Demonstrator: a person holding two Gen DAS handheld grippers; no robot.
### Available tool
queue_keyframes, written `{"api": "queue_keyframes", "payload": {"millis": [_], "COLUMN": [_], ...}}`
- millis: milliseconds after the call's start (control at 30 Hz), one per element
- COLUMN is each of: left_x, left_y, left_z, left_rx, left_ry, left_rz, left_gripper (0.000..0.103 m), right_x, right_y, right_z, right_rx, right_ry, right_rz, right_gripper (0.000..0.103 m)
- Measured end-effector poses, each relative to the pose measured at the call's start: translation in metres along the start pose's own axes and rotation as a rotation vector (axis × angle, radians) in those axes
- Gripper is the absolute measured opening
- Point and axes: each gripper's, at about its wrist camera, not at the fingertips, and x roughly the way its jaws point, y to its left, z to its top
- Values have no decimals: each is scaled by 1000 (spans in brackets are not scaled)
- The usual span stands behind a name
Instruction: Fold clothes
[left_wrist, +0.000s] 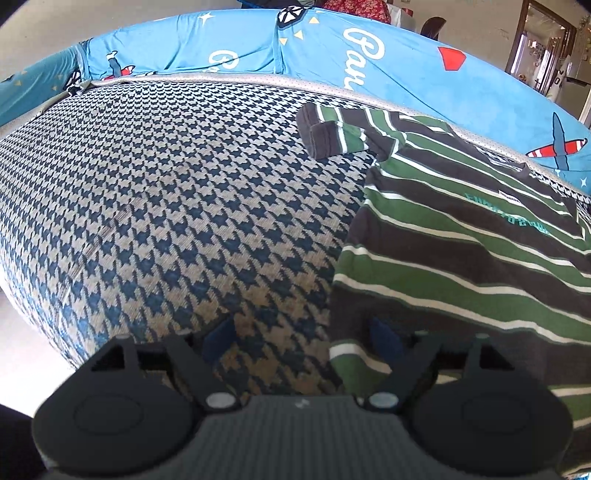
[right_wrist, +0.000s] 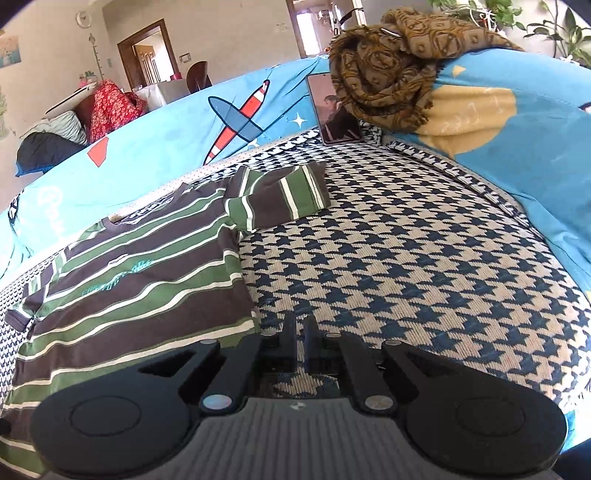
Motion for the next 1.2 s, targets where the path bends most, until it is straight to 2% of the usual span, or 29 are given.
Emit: {"api": "queue_keyframes", "payload": {"millis": [67,167,300,567,767,900,967,1033,1200], "left_x": [-2,-6,-12,-19,-21,-21,-21,-21,-20], "left_y": [5,10,12,4,-1,-5,-6,-3,6], "left_z": [0,-2,-8,-18,-27,-30,-30,-29,-27], "left_rx": [-20,-40,-47,-26,-1,18,20,6,-30], "left_ry": [3,8,12,16,26,30,30,28,29], "left_rz": [2,-22,-65,-80,-82,-78,-76,-72,-53], "left_gripper": [80,80,80,81,81,82,82,82,84], "right_x": [-8,-18,-29,-36,-37,-36,-37,-39,-54], "right_y": [-4,-8,-13,-1,9,14,15,12,1], "right_z": [-5,-17,-32,-47,-54,-59,-60,-59,-57], "right_rx": [-2,-20,16,-93,-186,-247,-258,-235,-173], "right_ry": [12,40,82,77,73,62,53,42,-43], "right_rz": [49,79,119,115,100,80,69,55,-114], "right_gripper": [6,10,11,21,22,22,9,2,1]}}
